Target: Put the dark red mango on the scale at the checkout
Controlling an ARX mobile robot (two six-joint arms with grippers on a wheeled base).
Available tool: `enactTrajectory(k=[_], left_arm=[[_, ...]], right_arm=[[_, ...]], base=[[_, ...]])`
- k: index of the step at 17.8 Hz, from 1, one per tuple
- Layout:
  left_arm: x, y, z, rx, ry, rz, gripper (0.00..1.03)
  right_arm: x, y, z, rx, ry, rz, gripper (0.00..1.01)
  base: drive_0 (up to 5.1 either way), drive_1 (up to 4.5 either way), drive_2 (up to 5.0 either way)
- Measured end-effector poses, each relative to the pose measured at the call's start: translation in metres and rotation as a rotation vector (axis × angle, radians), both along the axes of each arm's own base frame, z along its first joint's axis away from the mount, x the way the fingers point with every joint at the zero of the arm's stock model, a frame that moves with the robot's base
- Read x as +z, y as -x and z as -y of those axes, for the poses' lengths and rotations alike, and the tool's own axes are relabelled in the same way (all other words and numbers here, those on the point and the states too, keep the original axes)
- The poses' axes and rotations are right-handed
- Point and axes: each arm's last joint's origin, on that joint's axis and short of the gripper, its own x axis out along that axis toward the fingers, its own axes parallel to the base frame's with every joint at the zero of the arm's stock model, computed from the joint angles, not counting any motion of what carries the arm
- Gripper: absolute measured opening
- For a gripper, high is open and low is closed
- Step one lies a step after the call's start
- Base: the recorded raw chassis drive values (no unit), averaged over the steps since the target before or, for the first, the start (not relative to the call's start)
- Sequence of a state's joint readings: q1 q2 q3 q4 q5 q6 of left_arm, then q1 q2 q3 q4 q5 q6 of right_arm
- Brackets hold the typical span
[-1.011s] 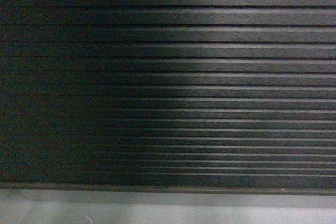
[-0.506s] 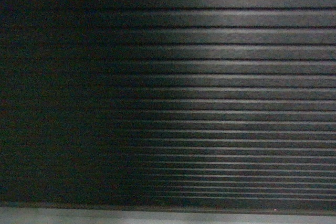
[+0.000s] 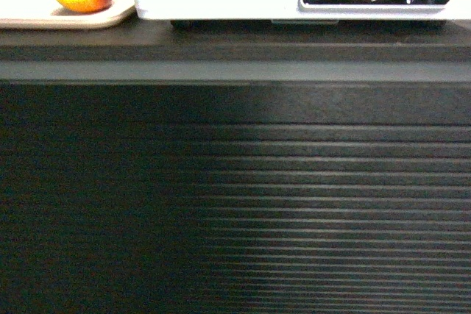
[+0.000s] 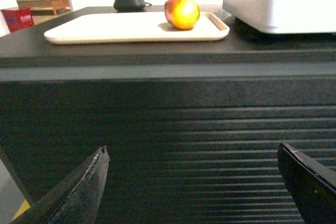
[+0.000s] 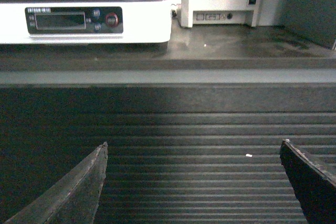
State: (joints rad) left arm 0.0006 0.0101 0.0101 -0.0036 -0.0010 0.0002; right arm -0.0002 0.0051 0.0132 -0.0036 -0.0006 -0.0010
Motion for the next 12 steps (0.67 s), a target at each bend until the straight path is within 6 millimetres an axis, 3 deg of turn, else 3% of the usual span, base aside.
enactTrajectory(k=[12], left_arm=[[0.0002,0.0,0.0,0.002,0.0,0.002,0.98]], right_arm=[[0.0001,0.0,0.0,0.0,0.001,0.001,0.98]], base=[[0.0,0.0,0.0]])
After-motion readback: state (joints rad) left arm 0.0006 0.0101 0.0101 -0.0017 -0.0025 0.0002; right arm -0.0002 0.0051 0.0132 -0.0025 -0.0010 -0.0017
